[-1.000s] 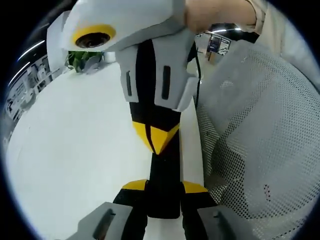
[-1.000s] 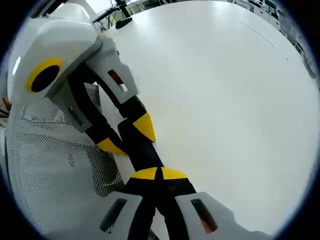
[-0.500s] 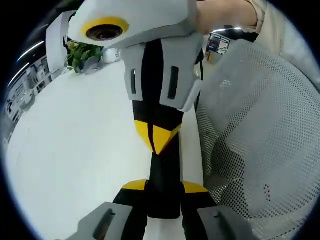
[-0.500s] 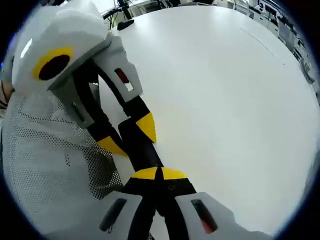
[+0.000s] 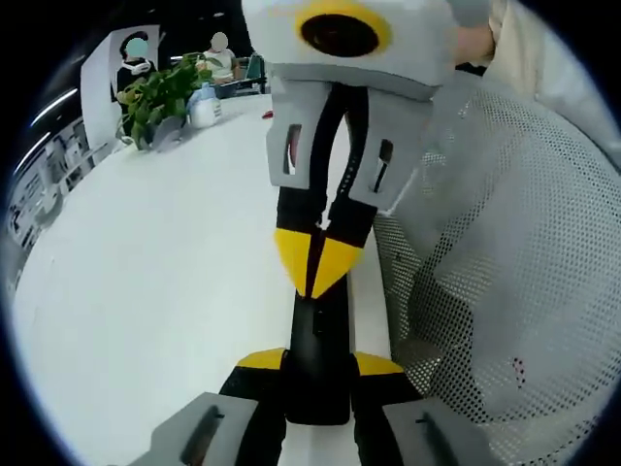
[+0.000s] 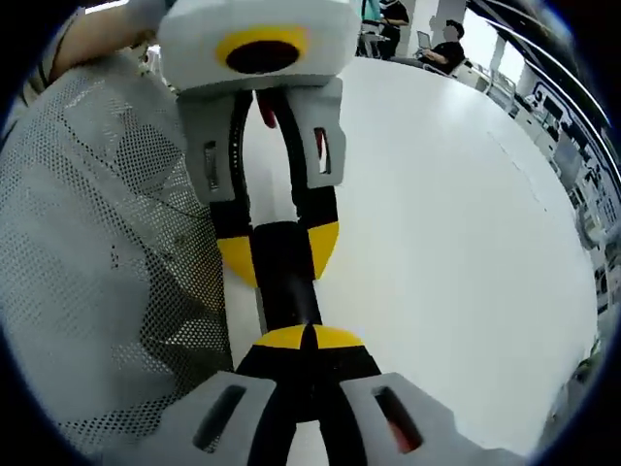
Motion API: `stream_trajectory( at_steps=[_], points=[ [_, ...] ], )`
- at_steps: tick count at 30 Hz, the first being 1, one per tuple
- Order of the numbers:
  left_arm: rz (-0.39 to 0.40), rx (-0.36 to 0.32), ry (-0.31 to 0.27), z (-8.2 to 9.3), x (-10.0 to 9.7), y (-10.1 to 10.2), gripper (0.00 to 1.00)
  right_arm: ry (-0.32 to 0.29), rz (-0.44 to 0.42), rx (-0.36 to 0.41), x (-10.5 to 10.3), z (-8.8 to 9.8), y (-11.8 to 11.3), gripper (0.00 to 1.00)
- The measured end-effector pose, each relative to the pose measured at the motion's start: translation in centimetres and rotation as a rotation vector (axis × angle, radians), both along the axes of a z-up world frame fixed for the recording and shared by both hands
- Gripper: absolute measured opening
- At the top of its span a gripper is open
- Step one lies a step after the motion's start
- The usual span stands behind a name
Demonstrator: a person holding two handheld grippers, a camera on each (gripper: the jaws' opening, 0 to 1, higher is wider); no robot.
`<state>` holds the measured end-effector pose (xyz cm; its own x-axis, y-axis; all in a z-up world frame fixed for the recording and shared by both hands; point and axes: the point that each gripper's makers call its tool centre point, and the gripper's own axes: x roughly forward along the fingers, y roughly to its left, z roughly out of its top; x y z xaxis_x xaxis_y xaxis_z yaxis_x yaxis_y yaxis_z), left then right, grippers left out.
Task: Press the specified remote control buttons in sequence, fully releasing each button before pressing the next.
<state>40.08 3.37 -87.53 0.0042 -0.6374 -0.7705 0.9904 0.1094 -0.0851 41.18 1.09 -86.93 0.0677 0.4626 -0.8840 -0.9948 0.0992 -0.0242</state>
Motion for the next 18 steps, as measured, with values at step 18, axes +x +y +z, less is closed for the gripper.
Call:
stream_trajectory(
  at_steps=[18],
  points=[
    [0.007,-0.009,0.007,-0.1,0.0,0.1,0.25,0.016,0.093,-0.018,-0.7,0.3,1.0,0.0]
  ],
)
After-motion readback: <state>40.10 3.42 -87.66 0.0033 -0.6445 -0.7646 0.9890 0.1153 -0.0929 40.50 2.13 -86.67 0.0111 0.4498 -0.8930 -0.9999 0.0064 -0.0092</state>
